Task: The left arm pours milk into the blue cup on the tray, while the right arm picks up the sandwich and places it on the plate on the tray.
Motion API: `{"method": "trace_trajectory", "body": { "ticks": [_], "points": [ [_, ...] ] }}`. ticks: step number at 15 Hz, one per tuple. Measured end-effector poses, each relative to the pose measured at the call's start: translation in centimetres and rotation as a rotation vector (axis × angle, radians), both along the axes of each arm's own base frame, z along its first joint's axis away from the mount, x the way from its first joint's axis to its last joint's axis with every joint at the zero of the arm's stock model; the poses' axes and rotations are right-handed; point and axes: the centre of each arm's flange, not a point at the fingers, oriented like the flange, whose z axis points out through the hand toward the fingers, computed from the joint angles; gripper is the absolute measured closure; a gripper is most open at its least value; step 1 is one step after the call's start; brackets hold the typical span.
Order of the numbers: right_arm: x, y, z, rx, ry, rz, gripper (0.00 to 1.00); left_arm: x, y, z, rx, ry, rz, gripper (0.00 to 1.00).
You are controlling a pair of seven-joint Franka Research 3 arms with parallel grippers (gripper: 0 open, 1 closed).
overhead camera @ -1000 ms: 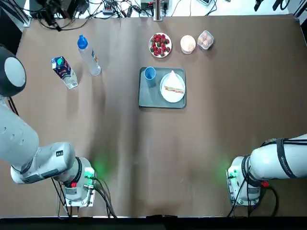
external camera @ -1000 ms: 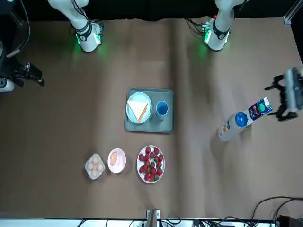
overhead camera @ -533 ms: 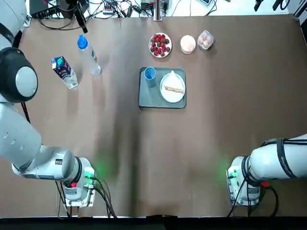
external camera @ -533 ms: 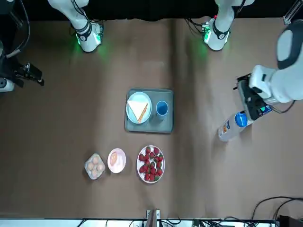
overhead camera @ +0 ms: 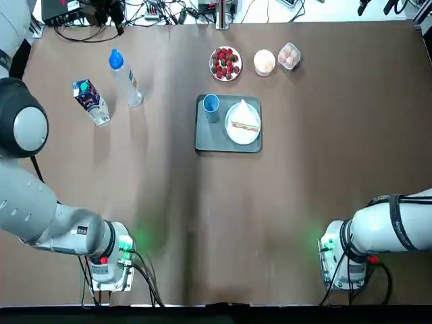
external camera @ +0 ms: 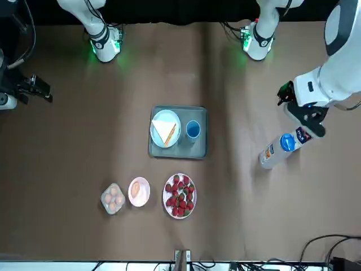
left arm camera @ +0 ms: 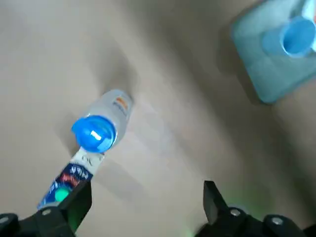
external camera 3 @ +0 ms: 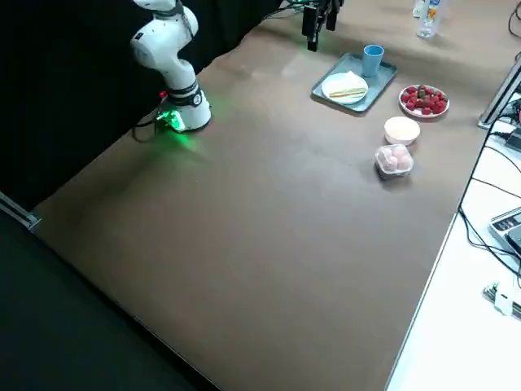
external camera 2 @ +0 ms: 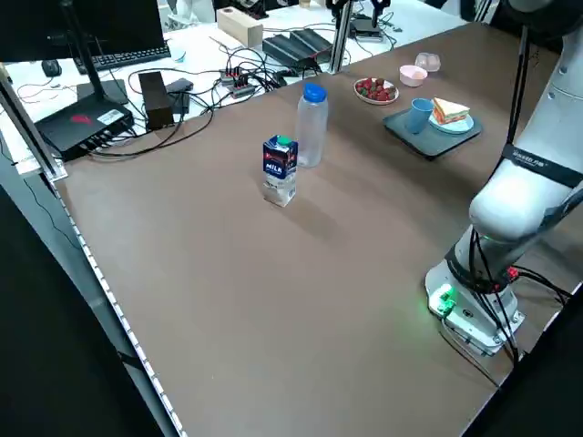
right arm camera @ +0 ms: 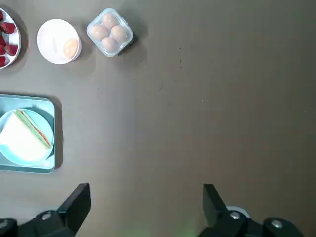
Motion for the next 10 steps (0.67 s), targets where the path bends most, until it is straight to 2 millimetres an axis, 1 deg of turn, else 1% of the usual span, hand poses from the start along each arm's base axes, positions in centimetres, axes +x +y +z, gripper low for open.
{"method": "trace_trajectory", "body": {
  "ticks": [3,6,10],
  "points": [
    [0.0,0.0,0.0,0.0,0.0,0.0,0.0,-0.5,0.3,1.3,0.036,-0.027,0.175,0.0],
    [0.0,0.0,0.0,0.0,0.0,0.0,0.0,-1.4,0.9,3.3,0.038,-0.062,0.253,0.0],
    [0.0,0.0,0.0,0.0,0.0,0.0,0.0,-2.9,3.6,7.0,0.036,-0.131,0.448,0.0]
  ]
}}
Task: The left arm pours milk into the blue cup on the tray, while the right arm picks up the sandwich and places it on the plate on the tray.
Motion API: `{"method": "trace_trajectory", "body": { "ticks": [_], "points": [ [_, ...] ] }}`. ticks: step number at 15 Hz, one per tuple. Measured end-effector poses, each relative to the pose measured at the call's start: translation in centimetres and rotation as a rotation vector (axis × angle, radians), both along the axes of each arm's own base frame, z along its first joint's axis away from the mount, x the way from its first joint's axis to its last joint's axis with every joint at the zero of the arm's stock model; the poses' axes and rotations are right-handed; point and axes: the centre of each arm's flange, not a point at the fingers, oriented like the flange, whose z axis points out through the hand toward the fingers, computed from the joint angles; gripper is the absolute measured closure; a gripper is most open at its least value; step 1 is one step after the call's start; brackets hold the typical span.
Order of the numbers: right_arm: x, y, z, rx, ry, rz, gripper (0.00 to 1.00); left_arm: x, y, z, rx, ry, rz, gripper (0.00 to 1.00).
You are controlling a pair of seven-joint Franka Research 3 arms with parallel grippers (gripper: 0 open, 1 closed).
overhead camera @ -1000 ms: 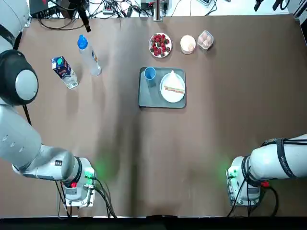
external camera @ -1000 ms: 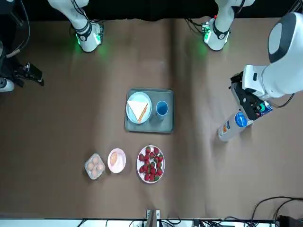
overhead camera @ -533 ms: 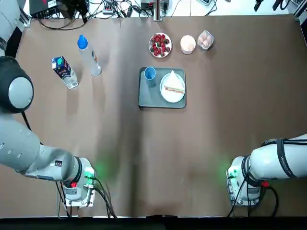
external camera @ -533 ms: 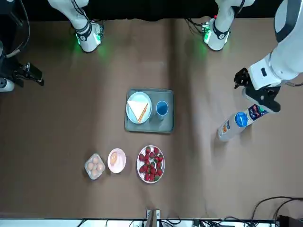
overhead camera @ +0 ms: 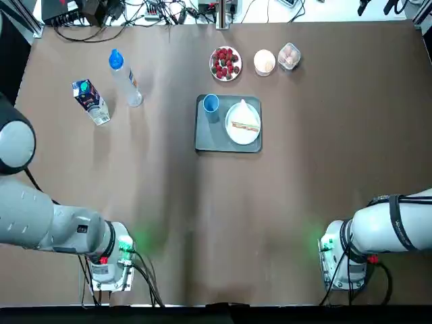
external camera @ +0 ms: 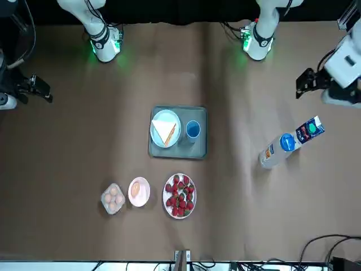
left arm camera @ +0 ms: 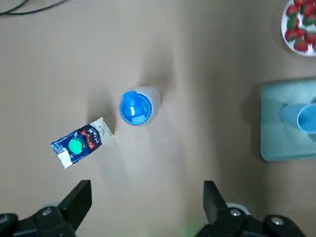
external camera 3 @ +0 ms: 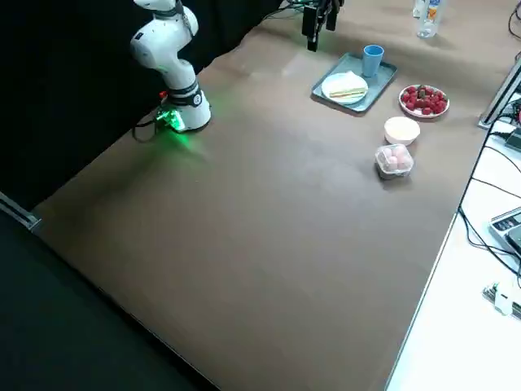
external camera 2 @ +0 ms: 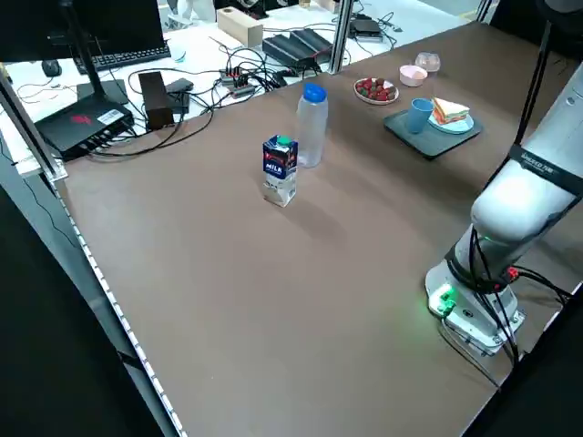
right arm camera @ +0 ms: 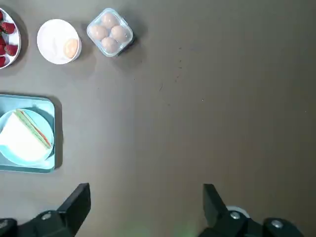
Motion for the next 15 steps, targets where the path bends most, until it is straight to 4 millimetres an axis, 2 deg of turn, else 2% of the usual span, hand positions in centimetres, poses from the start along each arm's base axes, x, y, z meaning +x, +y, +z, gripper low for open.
{"method": "trace_trajectory", "body": {
  "ticks": [3,10,15],
  "points": [
    [0.0,0.0,0.0,0.0,0.0,0.0,0.0,-0.4,0.6,0.8,-0.002,-0.021,0.043,0.0],
    [0.0,0.0,0.0,0.0,0.0,0.0,0.0,-2.0,2.5,0.0,-0.001,-0.057,0.082,0.0],
    [0.0,0.0,0.0,0.0,0.0,0.0,0.0,-2.1,2.6,0.2,-0.001,-0.062,0.083,0.0]
  ]
}}
